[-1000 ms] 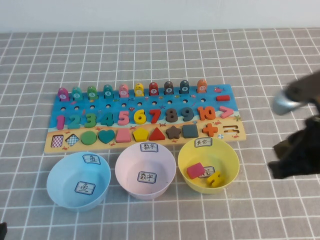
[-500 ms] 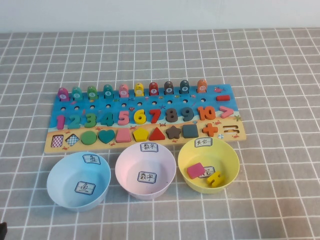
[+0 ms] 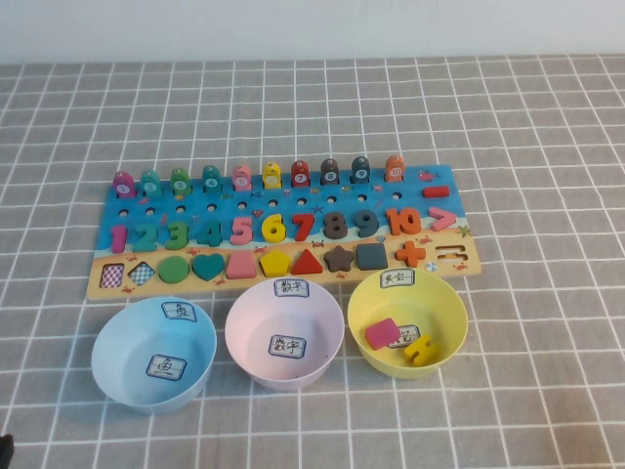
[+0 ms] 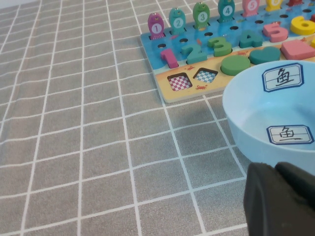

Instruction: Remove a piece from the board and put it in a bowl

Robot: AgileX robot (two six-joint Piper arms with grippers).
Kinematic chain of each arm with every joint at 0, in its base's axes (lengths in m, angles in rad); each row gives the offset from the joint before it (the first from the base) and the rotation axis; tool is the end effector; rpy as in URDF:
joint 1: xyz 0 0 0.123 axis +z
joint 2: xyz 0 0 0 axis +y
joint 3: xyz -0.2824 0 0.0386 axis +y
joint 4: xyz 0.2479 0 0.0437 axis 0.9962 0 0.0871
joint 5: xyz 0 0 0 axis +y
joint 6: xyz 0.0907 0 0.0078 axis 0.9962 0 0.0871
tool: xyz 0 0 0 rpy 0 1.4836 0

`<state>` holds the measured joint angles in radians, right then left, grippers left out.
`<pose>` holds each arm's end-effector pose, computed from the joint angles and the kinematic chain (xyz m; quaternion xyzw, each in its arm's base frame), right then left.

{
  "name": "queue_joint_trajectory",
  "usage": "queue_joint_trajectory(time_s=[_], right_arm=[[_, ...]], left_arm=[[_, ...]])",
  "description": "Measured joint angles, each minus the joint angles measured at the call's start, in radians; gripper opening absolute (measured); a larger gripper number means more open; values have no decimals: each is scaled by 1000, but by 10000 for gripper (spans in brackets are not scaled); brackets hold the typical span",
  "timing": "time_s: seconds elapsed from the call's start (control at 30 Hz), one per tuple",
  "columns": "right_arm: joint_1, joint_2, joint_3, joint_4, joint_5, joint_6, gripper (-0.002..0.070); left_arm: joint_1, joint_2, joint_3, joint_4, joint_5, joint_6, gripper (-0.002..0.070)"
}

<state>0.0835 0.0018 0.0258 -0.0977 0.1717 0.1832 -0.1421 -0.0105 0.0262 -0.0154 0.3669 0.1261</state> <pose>0.0571 0.0032 0.1887 0.0068 0.7453 0.0506 0.6648 0.0522 -0.0080 0.1718 0.1033 0.7968 -0.0113 0.5953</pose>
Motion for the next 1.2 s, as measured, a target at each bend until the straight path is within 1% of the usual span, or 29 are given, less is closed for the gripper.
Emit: queue_joint_trajectory(time_s=[0.4,0.47,0.6,0.7,0.83,1.2], right_arm=[[0,-9,0,15,18,0,-17],[0,-9,0,22,25,-35,-17],[0,-9,0,111,80,-183,-17],[0,-9,0,148,158,-222,-17],[0,-9,0,157,190,-230,-17],[0,-9,0,162,191,-232,-17]], left_arm=[[0,0,0,0,0,0,-5],[0,0,0,0,0,0,-5],[0,0,0,0,0,0,-5],[0,0,0,0,0,0,-5],[0,0,0,0,0,0,-4],[0,0,0,0,0,0,-4]])
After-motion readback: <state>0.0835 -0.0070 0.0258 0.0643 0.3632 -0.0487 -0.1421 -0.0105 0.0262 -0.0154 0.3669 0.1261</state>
